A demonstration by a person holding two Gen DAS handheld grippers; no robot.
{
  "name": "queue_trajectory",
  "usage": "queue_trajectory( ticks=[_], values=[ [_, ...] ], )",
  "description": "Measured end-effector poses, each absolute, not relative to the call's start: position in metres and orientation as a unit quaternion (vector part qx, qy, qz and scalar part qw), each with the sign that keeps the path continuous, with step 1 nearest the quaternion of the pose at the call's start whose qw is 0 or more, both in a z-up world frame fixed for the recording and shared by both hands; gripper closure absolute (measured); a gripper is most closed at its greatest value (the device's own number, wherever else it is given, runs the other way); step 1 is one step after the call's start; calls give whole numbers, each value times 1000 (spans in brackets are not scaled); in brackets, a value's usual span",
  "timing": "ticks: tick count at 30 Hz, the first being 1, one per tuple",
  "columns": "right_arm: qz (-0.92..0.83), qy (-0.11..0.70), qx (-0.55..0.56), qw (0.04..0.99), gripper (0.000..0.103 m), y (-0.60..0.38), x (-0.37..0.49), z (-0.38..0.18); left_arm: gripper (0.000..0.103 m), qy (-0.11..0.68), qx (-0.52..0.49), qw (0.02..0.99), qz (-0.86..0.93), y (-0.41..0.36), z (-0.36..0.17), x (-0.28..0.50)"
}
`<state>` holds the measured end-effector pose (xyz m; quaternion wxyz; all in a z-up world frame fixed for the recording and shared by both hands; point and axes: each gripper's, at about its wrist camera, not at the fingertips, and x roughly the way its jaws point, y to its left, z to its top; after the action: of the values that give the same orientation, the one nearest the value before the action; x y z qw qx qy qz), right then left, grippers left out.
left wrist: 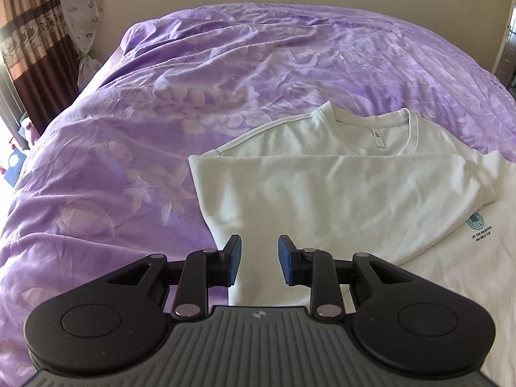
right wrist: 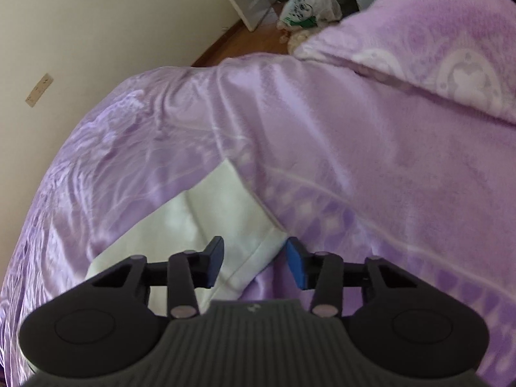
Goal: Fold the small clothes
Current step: 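Grasp the other sleeve cuff with the right tool, then fold the held sleeve across the body with the right tool, release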
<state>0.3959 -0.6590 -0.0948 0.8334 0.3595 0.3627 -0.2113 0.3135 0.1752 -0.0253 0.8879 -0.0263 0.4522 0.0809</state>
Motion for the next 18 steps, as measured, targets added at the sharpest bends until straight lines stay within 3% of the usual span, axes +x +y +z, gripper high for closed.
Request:
queue_trajectory(
  ticks=[1, 4, 11, 18],
  values=[
    [-214, 365, 358, 833, 76, -660, 398, -97, 70, 450, -29, 888, 84, 175, -25, 314],
    [-215, 355, 344, 842, 92, -657, 396, -91, 70, 445, -44, 890, 87, 177, -24, 311],
    [-173, 319, 276, 890, 97, -616, 399, -12, 71, 428, -70, 897, 91, 181, -16, 294],
    [-53, 275, 178, 943, 98, -475, 418, 103, 73, 408, -78, 906, 87, 187, -1, 263]
  ],
)
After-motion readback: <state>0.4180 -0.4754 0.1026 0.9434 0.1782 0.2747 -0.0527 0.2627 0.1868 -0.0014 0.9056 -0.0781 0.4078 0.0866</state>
